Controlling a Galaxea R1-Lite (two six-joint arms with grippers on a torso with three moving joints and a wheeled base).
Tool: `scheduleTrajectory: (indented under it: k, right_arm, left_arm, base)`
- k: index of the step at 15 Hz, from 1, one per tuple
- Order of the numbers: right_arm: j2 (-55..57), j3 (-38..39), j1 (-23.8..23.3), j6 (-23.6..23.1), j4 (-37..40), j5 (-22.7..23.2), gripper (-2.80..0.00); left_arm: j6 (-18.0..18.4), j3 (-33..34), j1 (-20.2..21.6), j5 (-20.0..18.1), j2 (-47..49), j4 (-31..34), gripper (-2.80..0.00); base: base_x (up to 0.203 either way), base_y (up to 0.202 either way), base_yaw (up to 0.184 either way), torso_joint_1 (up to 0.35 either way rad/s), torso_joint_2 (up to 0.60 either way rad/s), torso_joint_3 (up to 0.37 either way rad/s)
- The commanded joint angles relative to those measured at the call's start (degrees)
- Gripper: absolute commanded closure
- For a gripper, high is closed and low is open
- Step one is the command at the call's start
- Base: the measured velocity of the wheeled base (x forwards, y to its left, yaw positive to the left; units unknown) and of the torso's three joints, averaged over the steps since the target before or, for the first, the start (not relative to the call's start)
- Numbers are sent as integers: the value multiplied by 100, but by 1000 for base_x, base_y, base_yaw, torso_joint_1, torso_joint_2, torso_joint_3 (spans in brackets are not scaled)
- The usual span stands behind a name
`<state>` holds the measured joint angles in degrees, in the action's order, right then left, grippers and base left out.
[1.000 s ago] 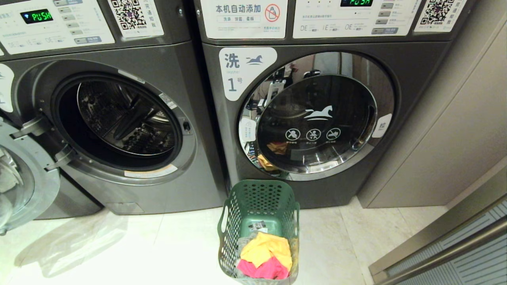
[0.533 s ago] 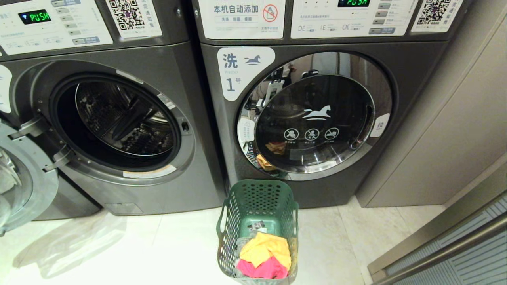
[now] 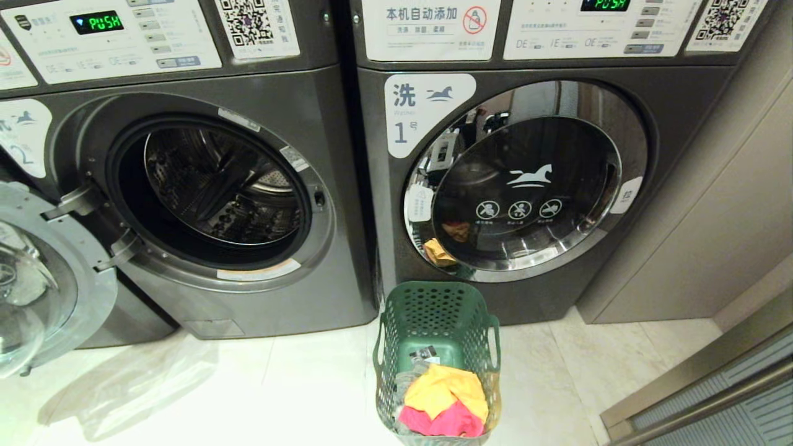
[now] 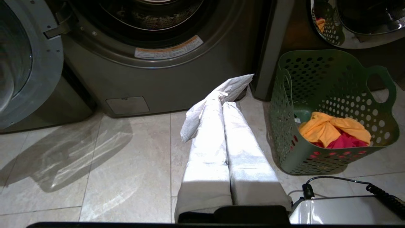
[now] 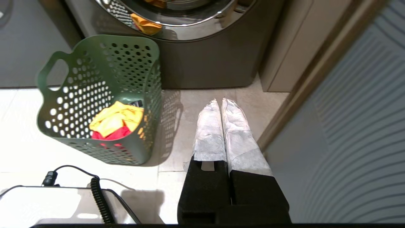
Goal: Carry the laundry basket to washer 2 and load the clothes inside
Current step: Place the clothes into the washing machine
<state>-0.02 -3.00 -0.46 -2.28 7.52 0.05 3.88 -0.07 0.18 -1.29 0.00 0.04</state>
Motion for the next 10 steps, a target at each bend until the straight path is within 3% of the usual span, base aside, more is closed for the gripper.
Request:
scheduleTrajectory:
  k: [1,10]
  right_arm:
    - [2,1,2,-2,4,5,0]
    - [11,1,2,-19,4,21,0]
  left_arm:
    - [-10,-1,-1,-3,9,5,0]
    - [-10,-1,-1,-3,9,-4,0]
  base:
    - [0,195,-3,2,7,11]
    - [0,195,-1,3,2,4]
